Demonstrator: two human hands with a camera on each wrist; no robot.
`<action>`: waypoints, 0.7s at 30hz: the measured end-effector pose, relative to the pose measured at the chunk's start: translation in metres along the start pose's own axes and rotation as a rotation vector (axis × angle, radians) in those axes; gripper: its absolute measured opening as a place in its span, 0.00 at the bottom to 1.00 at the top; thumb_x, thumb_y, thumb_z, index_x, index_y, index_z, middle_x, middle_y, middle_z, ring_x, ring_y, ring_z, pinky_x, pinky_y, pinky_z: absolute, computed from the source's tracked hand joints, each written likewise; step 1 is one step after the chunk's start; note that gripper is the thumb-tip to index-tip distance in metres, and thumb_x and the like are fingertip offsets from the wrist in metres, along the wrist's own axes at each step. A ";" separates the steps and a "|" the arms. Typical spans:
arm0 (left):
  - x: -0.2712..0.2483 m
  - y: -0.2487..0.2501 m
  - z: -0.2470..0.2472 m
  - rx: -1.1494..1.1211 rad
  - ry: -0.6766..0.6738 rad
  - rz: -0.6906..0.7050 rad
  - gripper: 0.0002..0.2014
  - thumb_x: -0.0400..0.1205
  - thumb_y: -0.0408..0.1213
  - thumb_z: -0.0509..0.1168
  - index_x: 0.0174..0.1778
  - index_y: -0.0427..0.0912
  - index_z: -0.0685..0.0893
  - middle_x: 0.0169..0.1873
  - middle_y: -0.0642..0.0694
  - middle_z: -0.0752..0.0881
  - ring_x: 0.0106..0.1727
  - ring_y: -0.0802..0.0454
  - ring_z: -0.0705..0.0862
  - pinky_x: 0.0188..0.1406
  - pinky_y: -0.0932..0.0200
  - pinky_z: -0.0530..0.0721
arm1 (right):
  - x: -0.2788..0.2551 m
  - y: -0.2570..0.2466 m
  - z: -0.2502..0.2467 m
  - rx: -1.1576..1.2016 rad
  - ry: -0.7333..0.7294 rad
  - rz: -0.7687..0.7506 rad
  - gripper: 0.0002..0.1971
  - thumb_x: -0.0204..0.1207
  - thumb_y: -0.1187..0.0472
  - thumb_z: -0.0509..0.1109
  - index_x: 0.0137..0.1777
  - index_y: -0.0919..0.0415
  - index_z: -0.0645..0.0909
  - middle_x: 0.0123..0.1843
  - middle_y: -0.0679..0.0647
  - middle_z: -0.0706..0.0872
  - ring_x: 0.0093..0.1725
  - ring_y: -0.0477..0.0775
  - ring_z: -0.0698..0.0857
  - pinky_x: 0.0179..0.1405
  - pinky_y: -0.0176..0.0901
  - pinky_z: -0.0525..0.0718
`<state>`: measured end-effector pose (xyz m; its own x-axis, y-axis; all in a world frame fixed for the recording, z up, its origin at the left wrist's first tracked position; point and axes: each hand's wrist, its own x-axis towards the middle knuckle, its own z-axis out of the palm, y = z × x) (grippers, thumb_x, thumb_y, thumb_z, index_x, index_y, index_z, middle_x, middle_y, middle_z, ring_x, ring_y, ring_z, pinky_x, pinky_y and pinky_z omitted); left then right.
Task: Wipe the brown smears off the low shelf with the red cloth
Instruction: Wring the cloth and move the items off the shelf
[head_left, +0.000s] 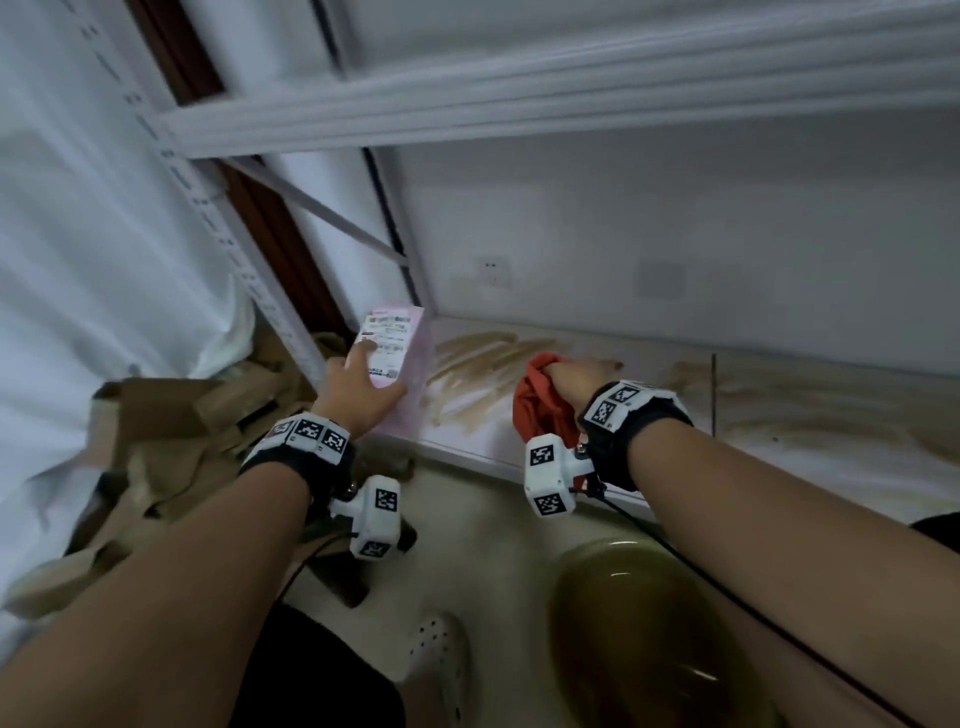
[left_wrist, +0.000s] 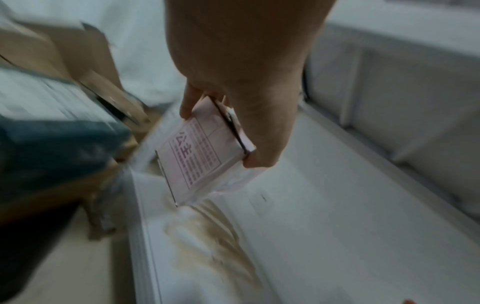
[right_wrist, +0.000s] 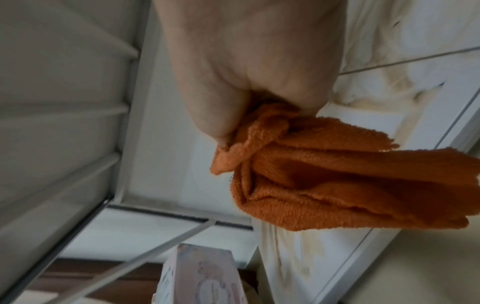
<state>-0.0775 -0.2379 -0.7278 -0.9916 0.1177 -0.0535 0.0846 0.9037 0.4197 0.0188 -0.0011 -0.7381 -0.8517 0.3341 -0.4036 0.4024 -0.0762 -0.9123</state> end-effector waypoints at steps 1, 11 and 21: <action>0.001 -0.018 -0.011 0.010 0.032 -0.040 0.36 0.76 0.53 0.66 0.79 0.52 0.59 0.71 0.33 0.67 0.70 0.30 0.72 0.73 0.41 0.71 | -0.002 -0.007 0.017 -0.014 -0.022 -0.004 0.17 0.82 0.71 0.57 0.31 0.58 0.73 0.26 0.47 0.79 0.29 0.49 0.76 0.14 0.25 0.74; -0.008 -0.134 -0.047 0.004 0.068 -0.416 0.37 0.76 0.56 0.65 0.79 0.52 0.59 0.71 0.33 0.66 0.71 0.28 0.68 0.72 0.39 0.70 | 0.006 -0.023 0.117 -0.097 -0.122 -0.061 0.12 0.80 0.69 0.62 0.39 0.54 0.79 0.36 0.50 0.80 0.32 0.45 0.78 0.20 0.26 0.78; -0.009 -0.145 -0.033 -0.006 0.046 -0.503 0.38 0.78 0.63 0.58 0.81 0.51 0.55 0.73 0.34 0.64 0.74 0.30 0.65 0.75 0.39 0.64 | 0.018 -0.013 0.131 -0.183 -0.089 -0.076 0.15 0.80 0.68 0.63 0.64 0.67 0.81 0.39 0.50 0.81 0.32 0.44 0.78 0.25 0.30 0.78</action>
<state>-0.0845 -0.3833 -0.7584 -0.9126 -0.3503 -0.2108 -0.4056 0.8411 0.3578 -0.0460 -0.1177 -0.7423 -0.9049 0.2471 -0.3465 0.3834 0.1202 -0.9157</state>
